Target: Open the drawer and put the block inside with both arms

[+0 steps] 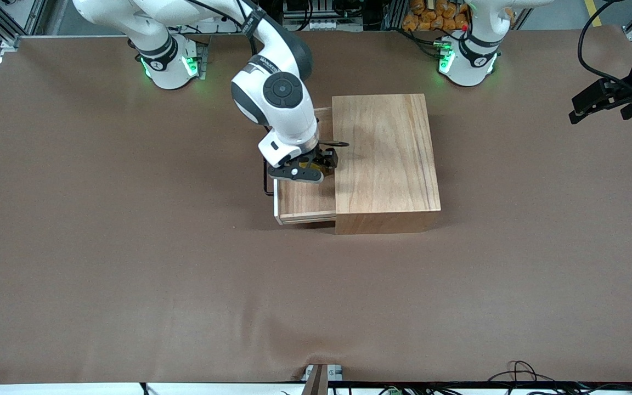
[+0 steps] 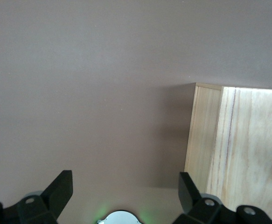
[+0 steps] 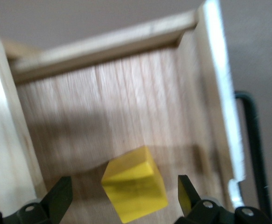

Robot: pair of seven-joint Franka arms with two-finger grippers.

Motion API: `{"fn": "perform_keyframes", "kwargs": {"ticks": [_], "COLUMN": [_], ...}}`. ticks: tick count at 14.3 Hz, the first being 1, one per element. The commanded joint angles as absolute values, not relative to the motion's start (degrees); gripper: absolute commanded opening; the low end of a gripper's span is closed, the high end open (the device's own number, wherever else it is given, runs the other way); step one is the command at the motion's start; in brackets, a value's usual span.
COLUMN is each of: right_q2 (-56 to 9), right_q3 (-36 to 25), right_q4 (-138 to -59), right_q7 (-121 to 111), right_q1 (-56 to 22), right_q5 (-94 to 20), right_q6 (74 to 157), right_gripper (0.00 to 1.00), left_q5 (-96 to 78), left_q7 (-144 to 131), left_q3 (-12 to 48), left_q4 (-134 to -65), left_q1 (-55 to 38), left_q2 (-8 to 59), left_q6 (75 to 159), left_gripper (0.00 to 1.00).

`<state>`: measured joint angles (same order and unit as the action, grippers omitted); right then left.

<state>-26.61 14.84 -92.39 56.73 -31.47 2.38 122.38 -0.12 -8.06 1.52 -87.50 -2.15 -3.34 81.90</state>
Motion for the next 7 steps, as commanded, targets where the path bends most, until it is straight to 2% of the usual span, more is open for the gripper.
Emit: {"fn": "perform_keyframes", "kwargs": {"ticks": [1, 3, 7], "right_q2": [-20.6, -16.7, -10.2], "right_q3": [15.5, 15.6, 15.6], "right_q4": [-92.6, -92.6, -92.9], "right_q7": [56.8, 53.3, 27.9], "right_q1": [-25.4, -20.3, -9.5], "right_q5": [3.5, 3.4, 2.8], "right_q6": [117.3, 113.1, 102.1], "right_gripper": [1.00, 1.00, 1.00], "left_q5": [-0.7, -0.8, -0.8], "left_q7": [-7.7, -7.7, -7.7], "left_q3": [1.9, 1.9, 1.9], "left_q4": [-87.2, -87.3, -87.2], "left_q1": [-1.8, -1.7, -1.6], "left_q2": [-3.8, -4.0, -4.0], "left_q6": [81.2, 81.2, 81.2], "left_gripper": [1.00, 1.00, 1.00]}}
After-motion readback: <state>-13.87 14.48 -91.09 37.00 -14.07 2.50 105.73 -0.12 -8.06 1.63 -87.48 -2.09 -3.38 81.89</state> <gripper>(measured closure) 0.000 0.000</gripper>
